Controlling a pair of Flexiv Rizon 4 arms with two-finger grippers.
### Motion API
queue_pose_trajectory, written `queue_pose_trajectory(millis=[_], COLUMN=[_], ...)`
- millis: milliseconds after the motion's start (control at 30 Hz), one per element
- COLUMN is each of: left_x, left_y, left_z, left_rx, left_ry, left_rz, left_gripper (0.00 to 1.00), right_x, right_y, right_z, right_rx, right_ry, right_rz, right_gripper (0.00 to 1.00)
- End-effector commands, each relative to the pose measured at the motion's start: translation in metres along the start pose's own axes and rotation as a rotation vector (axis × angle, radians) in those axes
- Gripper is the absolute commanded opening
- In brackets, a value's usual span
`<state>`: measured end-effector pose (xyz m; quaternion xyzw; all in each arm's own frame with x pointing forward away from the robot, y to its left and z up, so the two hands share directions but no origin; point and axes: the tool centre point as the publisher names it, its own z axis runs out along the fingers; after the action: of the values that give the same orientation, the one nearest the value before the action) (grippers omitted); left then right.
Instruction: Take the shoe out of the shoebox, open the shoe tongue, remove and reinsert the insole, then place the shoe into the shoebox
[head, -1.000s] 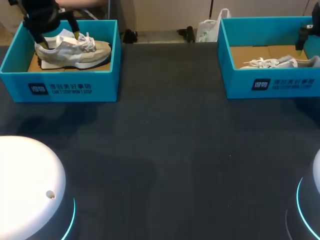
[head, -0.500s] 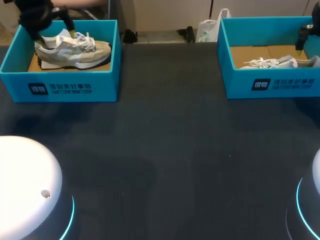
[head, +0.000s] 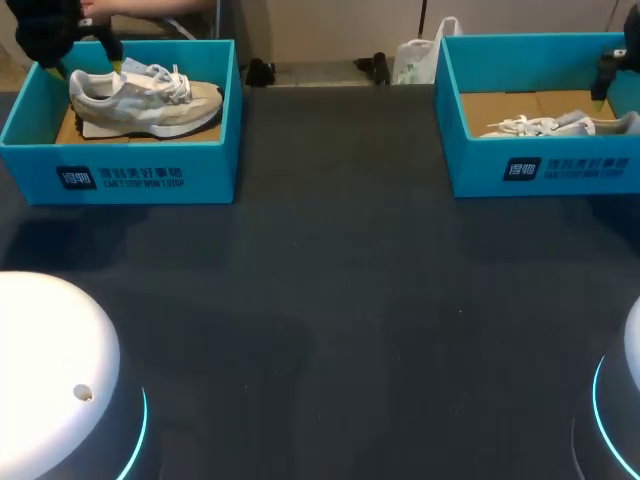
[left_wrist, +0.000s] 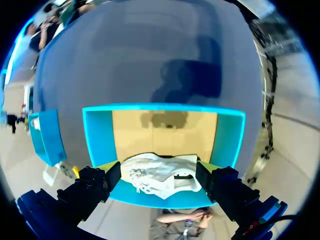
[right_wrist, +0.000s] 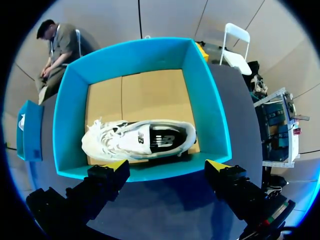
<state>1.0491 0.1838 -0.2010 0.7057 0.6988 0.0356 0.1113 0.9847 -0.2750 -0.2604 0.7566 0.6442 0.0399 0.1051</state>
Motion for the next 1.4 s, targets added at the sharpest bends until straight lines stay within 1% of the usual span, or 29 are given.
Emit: queue_pose_trajectory(millis=[33,167,233,467,533,600,633,800,867,967,1100,1233,1400], left_x=[0.018,0.032,0.039,0.059,0.064,0.068,0.07,0.08,0.085,0.091,0.094,0.097,0.101], left_y=[0.015,0.03,0.039,0.07,0.077,0.084,0.088,0.105,0.113,0.124,0.132,0.14,0.14], left_z=[0.007,0.012,0.015,0.037,0.042,0.047,0.049,0.056,0.063,0.075,0.084,0.099,0.113], left_rx=[0.0,-0.024,-0.017,-0.008,0.0,-0.01,-0.004,-0.024,-0.034,-0.025,-0.009,0.012,0.043], left_ry=[-0.026,-0.021,-0.029,0.003,0.005,0.026,0.019,0.015,0.034,0.05,0.07,0.073,0.071], left_rz=[0.027,0.041,0.042,0.015,0.015,0.03,0.032,0.049,0.06,0.05,0.026,0.015,0.01], left_gripper=[1.0,1.0,1.0,1.0,1.0,1.0,1.0,1.0,1.0,1.0,1.0,1.0,1.0], right_x=[0.0,0.0,0.0,0.0,0.0,0.0,0.0,0.0,0.0,0.0,0.0,0.0,0.0], right_y=[0.0,0.0,0.0,0.0,0.0,0.0,0.0,0.0,0.0,0.0,0.0,0.0,0.0], right_z=[0.0,0.0,0.0,0.0,0.0,0.0,0.0,0.0,0.0,0.0,0.0,0.0,0.0], right_rx=[-0.001,-0.001,-0.001,-0.001,-0.001,-0.001,-0.001,-0.001,-0.001,-0.001,-0.001,-0.001,-0.001], right_ry=[0.0,0.0,0.0,0.0,0.0,0.0,0.0,0.0,0.0,0.0,0.0,0.0,0.0], right_rz=[0.0,0.0,0.0,0.0,0.0,0.0,0.0,0.0,0.0,0.0,0.0,0.0,0.0], right_gripper=[1.0,1.0,1.0,1.0,1.0,1.0,1.0,1.0,1.0,1.0,1.0,1.0,1.0])
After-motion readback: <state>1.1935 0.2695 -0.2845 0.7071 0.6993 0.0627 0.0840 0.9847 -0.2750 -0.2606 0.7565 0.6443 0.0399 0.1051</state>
